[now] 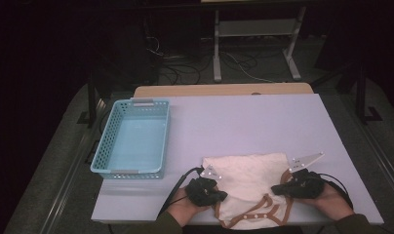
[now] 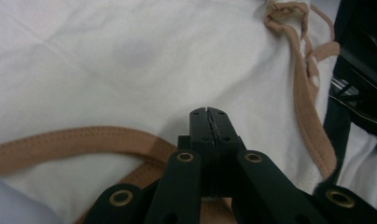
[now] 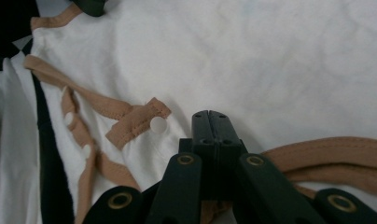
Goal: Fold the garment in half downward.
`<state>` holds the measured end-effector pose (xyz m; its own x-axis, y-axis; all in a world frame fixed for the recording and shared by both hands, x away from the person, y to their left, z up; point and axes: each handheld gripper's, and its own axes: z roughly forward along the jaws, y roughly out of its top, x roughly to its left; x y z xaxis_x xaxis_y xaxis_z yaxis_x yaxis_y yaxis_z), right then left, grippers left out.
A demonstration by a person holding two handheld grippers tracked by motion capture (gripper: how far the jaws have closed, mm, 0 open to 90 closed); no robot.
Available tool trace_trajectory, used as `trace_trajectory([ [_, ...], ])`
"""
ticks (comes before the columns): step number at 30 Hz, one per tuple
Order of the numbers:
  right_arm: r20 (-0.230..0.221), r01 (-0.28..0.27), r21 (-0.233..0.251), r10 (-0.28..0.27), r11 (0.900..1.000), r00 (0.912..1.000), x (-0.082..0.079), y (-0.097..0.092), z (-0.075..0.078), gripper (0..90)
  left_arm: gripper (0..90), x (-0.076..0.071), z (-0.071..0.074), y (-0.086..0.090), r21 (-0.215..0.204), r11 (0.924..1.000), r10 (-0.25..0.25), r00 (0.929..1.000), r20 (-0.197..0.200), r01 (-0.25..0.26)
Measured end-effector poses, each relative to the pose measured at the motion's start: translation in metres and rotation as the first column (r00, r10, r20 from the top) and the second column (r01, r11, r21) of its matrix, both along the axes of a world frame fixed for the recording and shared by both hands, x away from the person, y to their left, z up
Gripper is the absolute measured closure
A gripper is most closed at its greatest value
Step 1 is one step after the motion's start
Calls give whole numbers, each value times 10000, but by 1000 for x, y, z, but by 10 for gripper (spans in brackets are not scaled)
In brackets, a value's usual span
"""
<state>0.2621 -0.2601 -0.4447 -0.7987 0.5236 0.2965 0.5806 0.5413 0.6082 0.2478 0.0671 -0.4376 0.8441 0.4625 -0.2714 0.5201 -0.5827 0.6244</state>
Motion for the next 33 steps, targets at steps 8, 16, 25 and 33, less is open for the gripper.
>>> trace_trajectory([
  [8,-281,-501,-4,500,9987,9984,-10,5,1,889,891,-5,1,0,50,9998,-175,9998,-67,176],
  [16,-424,-823,58,825,9966,9957,-17,5,2,890,891,-6,1,-1,74,9998,-195,9998,-70,195],
  [25,-505,-1061,151,1067,9942,9930,-36,2,5,890,891,-5,1,0,179,9993,-331,9994,-42,332],
  [33,-518,-1090,150,1097,9939,9926,-46,-4,9,890,891,-5,0,0,65,9998,-180,9998,-47,180],
])
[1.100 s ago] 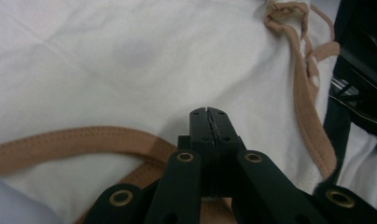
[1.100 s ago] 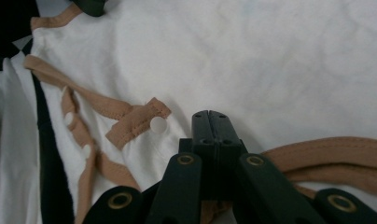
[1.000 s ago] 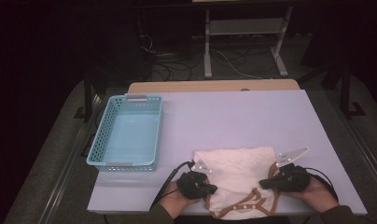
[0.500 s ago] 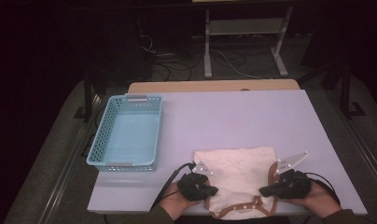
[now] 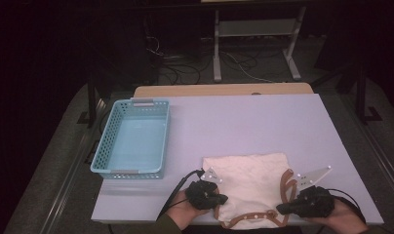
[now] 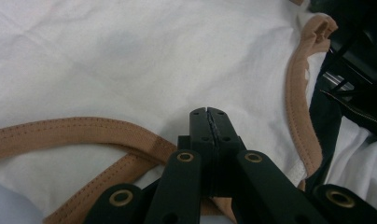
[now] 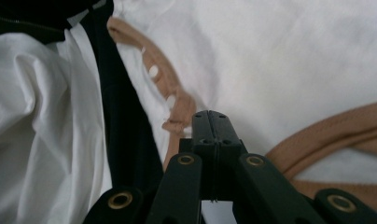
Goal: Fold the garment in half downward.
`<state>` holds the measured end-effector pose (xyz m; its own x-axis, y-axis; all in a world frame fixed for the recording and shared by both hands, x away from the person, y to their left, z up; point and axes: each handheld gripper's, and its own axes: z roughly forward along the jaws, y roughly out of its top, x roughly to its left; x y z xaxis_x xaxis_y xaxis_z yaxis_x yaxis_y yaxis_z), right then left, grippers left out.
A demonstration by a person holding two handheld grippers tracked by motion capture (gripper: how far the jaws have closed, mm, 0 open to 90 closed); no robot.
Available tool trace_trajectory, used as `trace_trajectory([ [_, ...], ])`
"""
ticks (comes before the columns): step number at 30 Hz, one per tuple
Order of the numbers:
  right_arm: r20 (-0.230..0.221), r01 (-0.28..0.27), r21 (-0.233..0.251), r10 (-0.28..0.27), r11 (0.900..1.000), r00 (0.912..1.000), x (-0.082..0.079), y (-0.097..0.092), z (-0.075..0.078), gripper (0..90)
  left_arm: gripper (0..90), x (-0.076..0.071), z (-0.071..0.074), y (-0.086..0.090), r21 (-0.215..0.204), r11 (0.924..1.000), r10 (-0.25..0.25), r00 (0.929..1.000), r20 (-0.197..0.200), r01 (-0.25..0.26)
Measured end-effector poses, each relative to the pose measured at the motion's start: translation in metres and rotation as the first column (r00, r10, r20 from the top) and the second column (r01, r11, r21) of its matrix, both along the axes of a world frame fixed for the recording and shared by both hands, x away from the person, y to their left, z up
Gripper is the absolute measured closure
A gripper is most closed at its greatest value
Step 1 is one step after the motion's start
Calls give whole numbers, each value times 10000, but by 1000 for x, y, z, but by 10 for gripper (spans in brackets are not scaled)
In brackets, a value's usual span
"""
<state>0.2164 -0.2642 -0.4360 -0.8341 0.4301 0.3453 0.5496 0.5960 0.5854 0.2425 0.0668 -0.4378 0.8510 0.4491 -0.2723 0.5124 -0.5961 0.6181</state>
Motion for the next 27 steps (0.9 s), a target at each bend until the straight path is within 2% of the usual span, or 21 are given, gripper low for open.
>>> trace_trajectory([
  [5,123,-19,47,18,10000,9999,-13,-4,1,890,891,0,0,0,-111,9999,83,10000,6,-83],
  [8,328,332,237,-340,9992,9989,-10,-6,4,889,890,2,1,1,-195,9997,133,9999,57,-132],
  [12,568,520,294,-536,9982,9969,-2,-4,4,885,882,4,3,4,-289,9992,285,9993,232,-278],
  [13,671,606,328,-627,9976,9958,-1,-3,5,868,866,6,4,6,-242,9995,193,9993,323,-185],
  [17,921,971,397,-1004,9945,9907,7,-2,7,743,798,9,7,8,-388,9983,447,9979,462,-430],
  [21,1100,1383,391,-1419,9896,9837,13,-1,8,619,687,15,14,13,-611,9950,839,9936,752,-794],
  [22,1100,1383,391,-1419,9896,9837,13,-1,8,619,646,15,14,13,-611,9950,839,9936,752,-794],
  [24,1352,1605,386,-1642,9863,9771,17,-1,9,528,603,19,16,16,-596,9938,992,9904,960,-937],
  [26,1487,1819,400,-1859,9825,9713,20,-1,9,479,549,22,17,18,-686,9915,1173,9883,976,-1109],
  [27,1596,1923,396,-1962,9805,9675,22,-1,10,456,536,22,18,18,-816,9878,1398,9857,940,-1324],
])
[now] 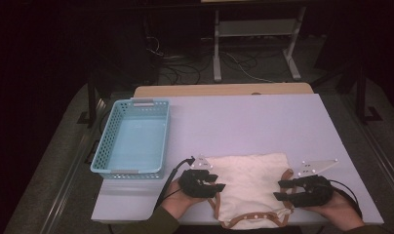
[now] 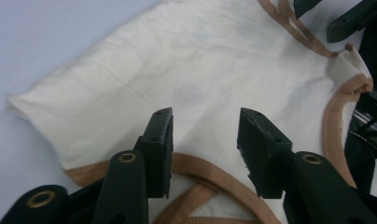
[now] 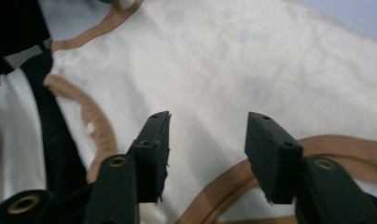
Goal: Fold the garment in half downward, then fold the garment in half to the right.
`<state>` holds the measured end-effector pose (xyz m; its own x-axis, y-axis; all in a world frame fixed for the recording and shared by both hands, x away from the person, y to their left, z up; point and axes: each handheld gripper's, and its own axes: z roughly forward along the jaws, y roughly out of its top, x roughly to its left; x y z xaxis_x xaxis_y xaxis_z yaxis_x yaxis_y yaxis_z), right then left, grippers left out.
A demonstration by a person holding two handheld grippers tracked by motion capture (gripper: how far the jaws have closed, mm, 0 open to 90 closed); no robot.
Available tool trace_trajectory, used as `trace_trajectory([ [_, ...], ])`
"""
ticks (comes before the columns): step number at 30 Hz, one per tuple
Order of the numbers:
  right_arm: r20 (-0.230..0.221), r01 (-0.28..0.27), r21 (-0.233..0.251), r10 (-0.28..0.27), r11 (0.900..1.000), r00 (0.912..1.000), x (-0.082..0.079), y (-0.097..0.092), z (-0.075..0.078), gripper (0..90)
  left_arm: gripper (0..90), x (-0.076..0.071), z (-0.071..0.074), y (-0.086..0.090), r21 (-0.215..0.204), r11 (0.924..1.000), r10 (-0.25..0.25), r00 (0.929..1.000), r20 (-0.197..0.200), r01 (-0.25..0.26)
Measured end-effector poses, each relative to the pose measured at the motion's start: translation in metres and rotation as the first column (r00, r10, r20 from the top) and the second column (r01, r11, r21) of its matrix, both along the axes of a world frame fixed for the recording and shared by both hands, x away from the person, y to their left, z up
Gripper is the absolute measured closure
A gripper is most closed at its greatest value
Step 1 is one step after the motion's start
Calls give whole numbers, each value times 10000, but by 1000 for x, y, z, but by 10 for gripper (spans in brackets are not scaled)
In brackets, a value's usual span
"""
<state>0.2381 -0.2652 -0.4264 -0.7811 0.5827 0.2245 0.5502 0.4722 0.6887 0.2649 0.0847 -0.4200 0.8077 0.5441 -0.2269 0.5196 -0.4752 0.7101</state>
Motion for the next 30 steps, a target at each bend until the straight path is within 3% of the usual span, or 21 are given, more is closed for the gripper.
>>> trace_trajectory([
  [7,276,540,117,-543,9985,9981,12,1,3,345,415,9,2,5,-171,9985,521,9984,226,-518],
  [13,431,772,136,-777,9969,9960,22,2,4,338,337,20,3,8,-148,9929,1183,9917,512,-1177],
  [19,552,1126,201,-1135,9934,9920,33,-2,6,338,314,26,2,9,-16,9900,1408,9884,576,-1409],
  [22,657,1324,193,-1334,9910,9889,41,-4,8,353,291,34,3,8,112,9833,1804,9803,803,-1819],
  [23,676,1372,197,-1383,9903,9881,42,-4,7,353,290,34,3,8,112,9833,1804,9803,803,-1819],
  [30,737,1748,183,-1757,9844,9817,56,-9,6,368,321,49,0,9,238,9660,2542,9627,926,-2574],
])
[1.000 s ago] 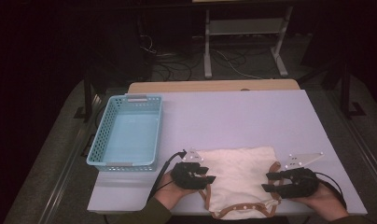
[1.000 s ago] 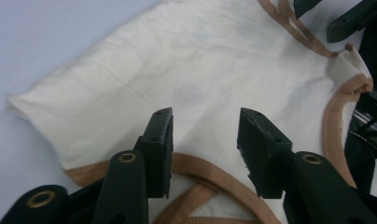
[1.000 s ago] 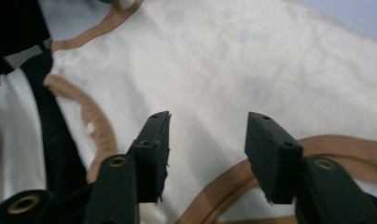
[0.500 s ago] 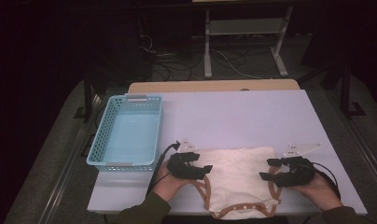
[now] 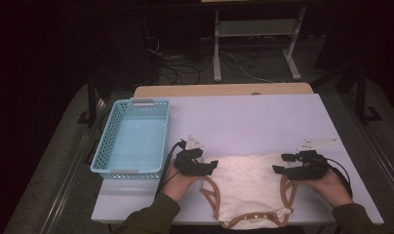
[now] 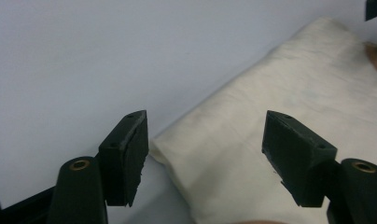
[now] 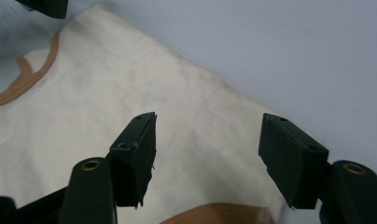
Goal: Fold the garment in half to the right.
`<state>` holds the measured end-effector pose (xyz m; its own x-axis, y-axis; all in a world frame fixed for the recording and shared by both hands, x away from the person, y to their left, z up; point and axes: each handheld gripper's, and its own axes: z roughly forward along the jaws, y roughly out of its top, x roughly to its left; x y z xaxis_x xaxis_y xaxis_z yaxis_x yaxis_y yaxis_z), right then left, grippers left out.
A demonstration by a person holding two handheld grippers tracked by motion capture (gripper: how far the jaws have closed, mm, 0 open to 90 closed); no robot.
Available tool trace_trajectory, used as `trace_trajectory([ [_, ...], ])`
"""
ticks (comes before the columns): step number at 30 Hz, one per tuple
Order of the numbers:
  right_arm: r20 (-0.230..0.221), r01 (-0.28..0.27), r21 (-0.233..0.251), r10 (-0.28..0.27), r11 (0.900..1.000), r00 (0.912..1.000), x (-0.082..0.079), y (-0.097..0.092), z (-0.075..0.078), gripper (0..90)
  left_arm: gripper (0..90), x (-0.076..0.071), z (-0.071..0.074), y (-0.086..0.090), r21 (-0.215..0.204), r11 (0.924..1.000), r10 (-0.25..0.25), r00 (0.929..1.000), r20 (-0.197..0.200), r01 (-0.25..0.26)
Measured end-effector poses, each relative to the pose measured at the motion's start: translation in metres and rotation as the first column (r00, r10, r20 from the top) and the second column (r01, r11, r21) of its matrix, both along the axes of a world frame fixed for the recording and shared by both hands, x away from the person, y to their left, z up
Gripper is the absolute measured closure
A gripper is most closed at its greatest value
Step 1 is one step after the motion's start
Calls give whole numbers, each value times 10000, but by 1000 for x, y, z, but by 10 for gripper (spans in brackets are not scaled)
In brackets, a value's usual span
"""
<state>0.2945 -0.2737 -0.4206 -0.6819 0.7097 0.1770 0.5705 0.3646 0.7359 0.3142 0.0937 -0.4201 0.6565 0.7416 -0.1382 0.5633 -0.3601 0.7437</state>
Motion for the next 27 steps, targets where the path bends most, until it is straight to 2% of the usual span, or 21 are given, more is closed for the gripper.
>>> trace_trajectory([
  [5,39,422,-3,-422,9991,9991,15,-4,-1,396,401,10,-6,-2,204,9985,501,9987,-92,-499],
  [6,15,572,-22,-572,9984,9984,21,-4,-2,404,460,11,-8,-2,262,9981,567,9983,-121,-564],
  [12,-40,955,-38,-955,9954,9954,34,-6,-4,423,549,16,-12,0,580,9940,947,9952,-234,-932],
  [17,-169,1176,-72,-1177,9930,9929,44,-8,-9,452,631,18,-15,2,804,9920,1003,9942,-378,-970],
  [24,-328,1431,-391,-1444,9889,9890,50,-12,-15,507,684,20,-21,1,1195,9894,900,9944,-552,-829],
  [27,-353,1498,-518,-1517,9874,9878,51,-14,-17,522,699,20,-22,1,1225,9895,841,9948,-577,-766],
])
